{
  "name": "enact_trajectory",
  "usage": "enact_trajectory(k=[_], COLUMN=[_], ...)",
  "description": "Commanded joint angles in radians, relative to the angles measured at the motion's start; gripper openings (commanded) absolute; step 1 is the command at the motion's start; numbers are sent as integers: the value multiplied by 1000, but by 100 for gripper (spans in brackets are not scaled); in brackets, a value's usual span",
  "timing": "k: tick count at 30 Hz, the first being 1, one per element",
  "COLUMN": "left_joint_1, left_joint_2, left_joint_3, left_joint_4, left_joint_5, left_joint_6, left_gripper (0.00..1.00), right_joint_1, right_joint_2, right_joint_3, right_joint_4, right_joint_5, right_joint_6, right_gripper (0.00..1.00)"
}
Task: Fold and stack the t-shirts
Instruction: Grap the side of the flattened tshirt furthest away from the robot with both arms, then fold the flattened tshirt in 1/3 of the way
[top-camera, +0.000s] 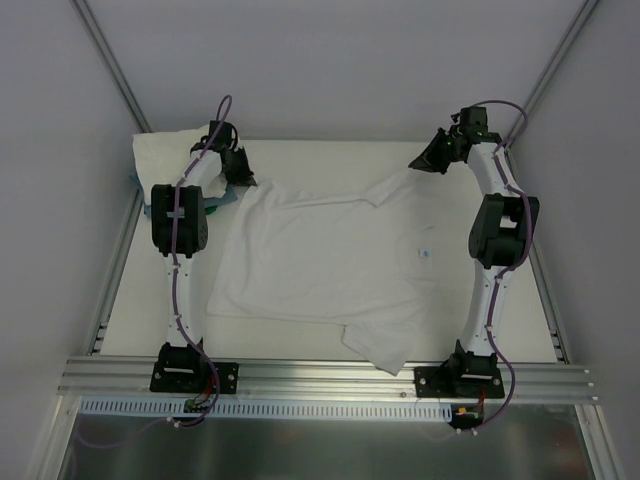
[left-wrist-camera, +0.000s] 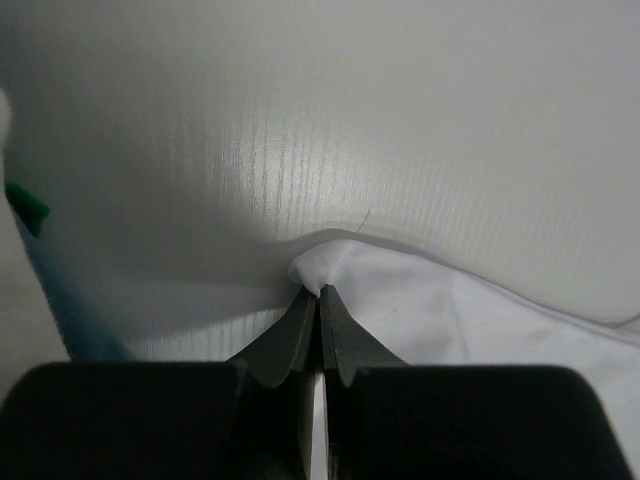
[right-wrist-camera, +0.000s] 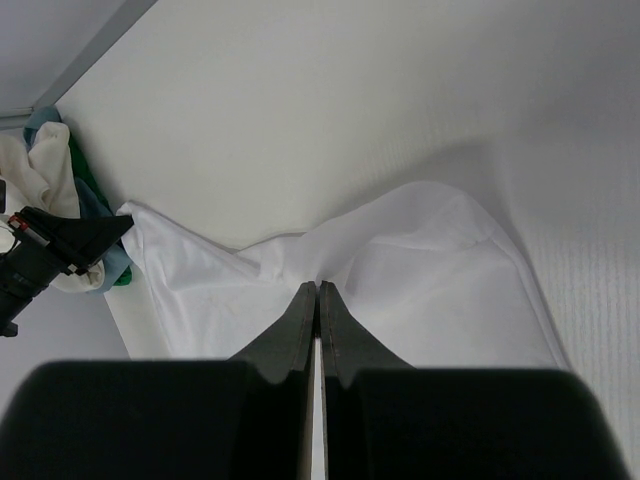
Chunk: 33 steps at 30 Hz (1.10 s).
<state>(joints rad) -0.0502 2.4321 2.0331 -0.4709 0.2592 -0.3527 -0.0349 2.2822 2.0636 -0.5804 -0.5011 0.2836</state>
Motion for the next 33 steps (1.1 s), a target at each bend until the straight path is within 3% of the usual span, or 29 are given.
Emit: enact_trajectory(k=[1,13,17,33], left_joint_1=[9,29,29,9], left_joint_2=[-60,-241,-298,-485], left_joint_3=[-31,-56,-115,-344], left_joint_4=[-3,-12,-6,23], left_joint_5=[-37,-58,-46,17], left_joint_6=[21,49,47,31], left_gripper=[0,0,0,0], right_joint_1=[3,3,3,1], right_joint_2=[-79,-139,-181,-524], right_joint_3=[-5,-14,-22,-433], right_joint_4=[7,-48,-146,-345], right_joint_5=[3,-7,12,41], right_joint_6=[-11,-41,-90,-192], right_gripper=[0,0,0,0])
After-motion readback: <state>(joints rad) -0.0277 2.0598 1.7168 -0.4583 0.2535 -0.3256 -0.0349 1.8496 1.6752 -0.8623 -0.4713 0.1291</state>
